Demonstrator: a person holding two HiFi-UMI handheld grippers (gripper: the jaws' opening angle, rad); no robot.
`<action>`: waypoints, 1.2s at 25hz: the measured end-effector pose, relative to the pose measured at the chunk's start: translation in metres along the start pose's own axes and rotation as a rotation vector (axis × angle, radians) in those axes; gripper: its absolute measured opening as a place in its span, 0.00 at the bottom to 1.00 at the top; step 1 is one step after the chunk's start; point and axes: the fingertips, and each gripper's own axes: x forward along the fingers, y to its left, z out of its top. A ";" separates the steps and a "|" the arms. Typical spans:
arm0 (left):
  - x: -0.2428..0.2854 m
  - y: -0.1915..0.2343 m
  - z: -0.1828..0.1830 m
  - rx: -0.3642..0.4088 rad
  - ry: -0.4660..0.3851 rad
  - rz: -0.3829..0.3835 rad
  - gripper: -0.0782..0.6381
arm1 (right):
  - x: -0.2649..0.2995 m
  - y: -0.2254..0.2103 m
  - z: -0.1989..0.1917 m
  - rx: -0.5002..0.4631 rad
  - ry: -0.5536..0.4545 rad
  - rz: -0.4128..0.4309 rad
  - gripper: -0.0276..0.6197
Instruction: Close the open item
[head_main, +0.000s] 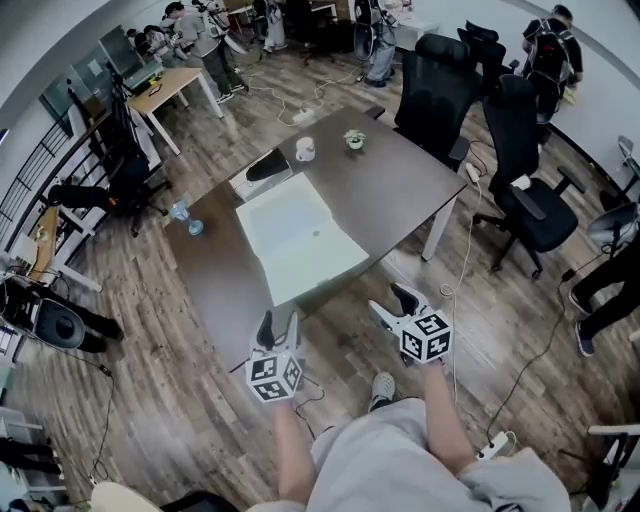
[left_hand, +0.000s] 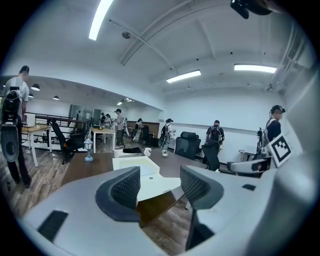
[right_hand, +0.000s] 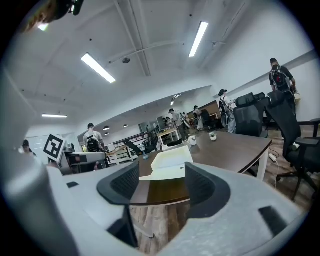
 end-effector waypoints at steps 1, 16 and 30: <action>0.006 0.000 0.001 0.004 0.002 0.013 0.42 | 0.004 -0.005 0.002 -0.008 0.005 0.010 0.49; 0.032 0.007 -0.041 -0.049 0.067 0.065 0.45 | 0.045 -0.040 -0.029 -0.101 0.158 0.052 0.58; 0.077 0.038 -0.090 -0.079 0.164 -0.030 0.46 | 0.112 -0.055 -0.021 -0.173 0.214 0.162 0.65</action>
